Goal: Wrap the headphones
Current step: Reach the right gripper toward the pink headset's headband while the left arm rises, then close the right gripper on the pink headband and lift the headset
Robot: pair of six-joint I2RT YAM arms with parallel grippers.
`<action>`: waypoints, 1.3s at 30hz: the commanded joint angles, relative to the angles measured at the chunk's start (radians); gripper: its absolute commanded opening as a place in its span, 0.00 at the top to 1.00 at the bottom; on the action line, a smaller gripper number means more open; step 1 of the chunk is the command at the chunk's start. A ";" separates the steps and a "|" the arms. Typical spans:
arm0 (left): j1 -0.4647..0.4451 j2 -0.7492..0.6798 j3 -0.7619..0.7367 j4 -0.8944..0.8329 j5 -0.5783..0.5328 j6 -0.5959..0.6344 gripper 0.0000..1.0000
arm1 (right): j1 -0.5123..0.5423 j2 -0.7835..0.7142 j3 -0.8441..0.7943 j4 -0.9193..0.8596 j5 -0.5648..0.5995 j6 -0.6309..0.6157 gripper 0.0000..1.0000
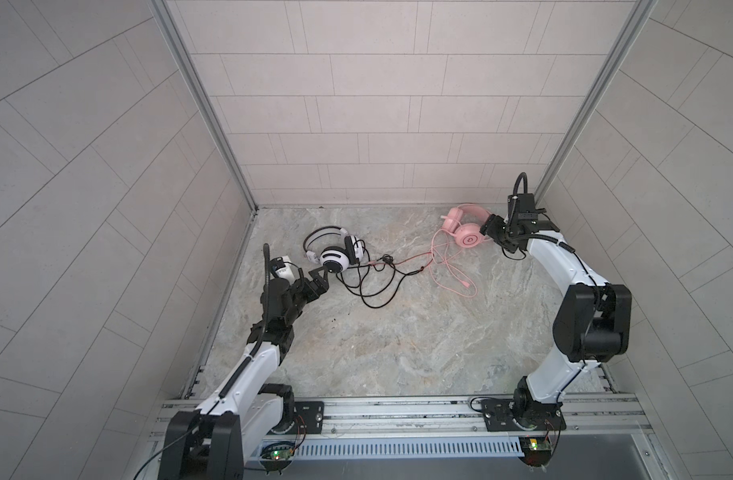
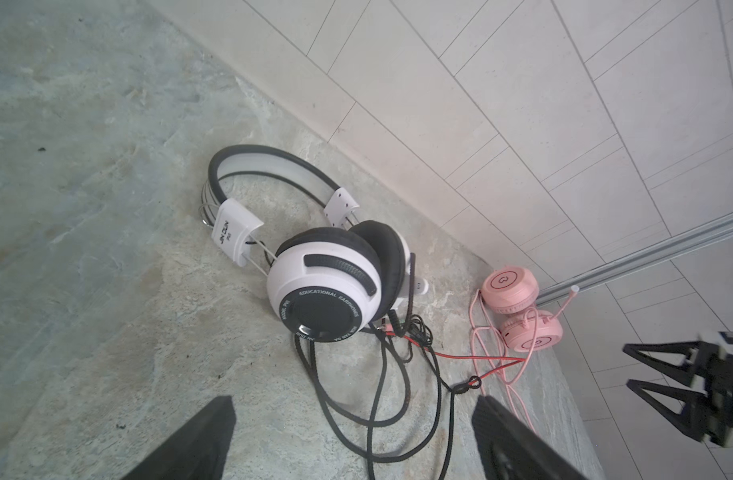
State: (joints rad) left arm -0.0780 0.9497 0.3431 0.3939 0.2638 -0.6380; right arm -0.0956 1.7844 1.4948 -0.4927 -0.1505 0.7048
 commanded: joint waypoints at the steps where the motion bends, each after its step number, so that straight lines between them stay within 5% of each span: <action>1: -0.013 -0.019 -0.017 -0.017 -0.022 0.028 0.05 | -0.035 0.119 0.147 -0.119 0.057 0.104 0.24; 6: -0.061 -0.014 -0.002 -0.044 -0.066 0.076 0.06 | -0.046 0.340 0.414 -0.227 0.097 0.116 0.24; 11: -0.092 0.049 0.018 -0.023 -0.046 0.087 0.08 | -0.046 0.534 0.645 -0.275 -0.068 0.136 0.28; 14: -0.106 0.070 0.024 -0.026 -0.062 0.106 0.09 | -0.053 0.595 0.667 -0.307 -0.069 0.196 0.27; 39: -0.117 0.058 0.040 -0.046 -0.068 0.110 0.08 | -0.089 0.486 0.706 -0.437 0.011 0.123 0.28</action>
State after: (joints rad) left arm -0.1886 1.0237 0.3569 0.3454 0.2096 -0.5449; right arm -0.1780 2.3047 2.2200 -0.8524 -0.1654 0.8383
